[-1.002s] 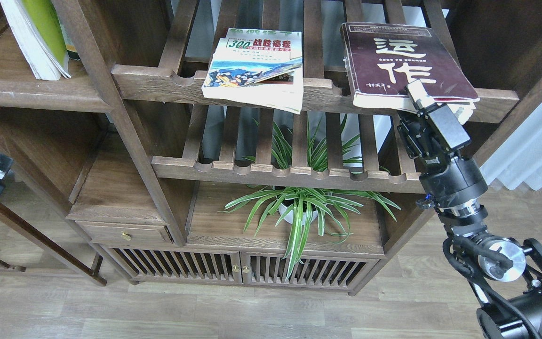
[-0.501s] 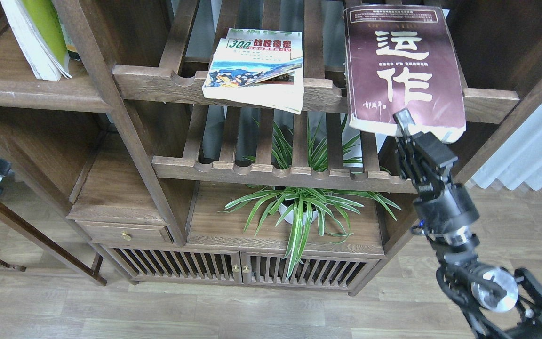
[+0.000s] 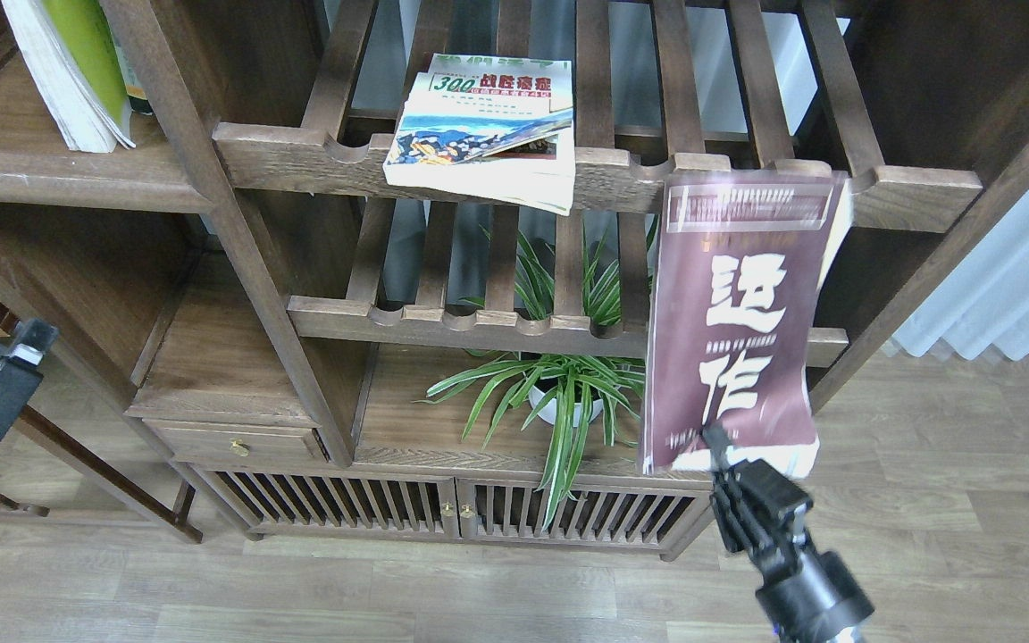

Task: Organize books on shelf
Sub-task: 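Lower the maroon book toward the robot with the right gripper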

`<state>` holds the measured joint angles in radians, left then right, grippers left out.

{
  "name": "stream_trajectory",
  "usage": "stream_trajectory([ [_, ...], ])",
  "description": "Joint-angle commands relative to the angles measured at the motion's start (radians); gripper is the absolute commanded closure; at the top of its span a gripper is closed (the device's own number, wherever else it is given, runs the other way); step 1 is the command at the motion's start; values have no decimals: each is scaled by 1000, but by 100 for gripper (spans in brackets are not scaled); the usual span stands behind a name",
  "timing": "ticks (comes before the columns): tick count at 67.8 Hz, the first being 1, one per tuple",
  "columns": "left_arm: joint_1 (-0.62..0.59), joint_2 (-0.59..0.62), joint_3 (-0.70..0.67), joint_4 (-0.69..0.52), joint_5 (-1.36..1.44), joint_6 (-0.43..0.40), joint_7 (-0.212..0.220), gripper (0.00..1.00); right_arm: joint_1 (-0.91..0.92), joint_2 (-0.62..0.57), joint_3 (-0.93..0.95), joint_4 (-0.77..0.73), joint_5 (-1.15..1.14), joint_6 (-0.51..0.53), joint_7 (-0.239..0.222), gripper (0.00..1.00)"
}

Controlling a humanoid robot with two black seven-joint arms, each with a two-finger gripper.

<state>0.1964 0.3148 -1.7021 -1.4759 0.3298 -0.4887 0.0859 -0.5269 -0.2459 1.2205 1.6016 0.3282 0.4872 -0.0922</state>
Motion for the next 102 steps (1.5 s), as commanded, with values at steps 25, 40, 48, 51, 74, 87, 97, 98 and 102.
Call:
stream_trajectory([
  [25,23,-46,58,20,-6,0,0,0,-38,40,-133,-74,5,1,-7,96],
  [40,63,-100,182,32,-18,0,-3,0,-47,69,-225,-180,-1,1,-12,95],
  [48,81,-120,213,35,-20,0,-3,1,-41,76,-277,-256,-1,1,-12,95],
  [51,84,-122,226,42,-20,0,-3,0,-35,79,-300,-282,-1,1,-11,95],
  [74,89,-146,441,169,-101,0,-2,1,79,128,-363,-381,2,1,-15,95],
  [87,87,-146,573,197,-262,0,1,1,133,184,-429,-379,-1,1,-38,95],
  [97,83,-145,660,198,-402,0,1,1,145,227,-455,-379,0,1,-87,95],
  [98,83,-145,665,198,-413,0,1,1,148,229,-458,-379,-1,1,-89,95],
  [102,80,-143,686,198,-460,0,3,1,159,234,-473,-379,-1,1,-90,95],
])
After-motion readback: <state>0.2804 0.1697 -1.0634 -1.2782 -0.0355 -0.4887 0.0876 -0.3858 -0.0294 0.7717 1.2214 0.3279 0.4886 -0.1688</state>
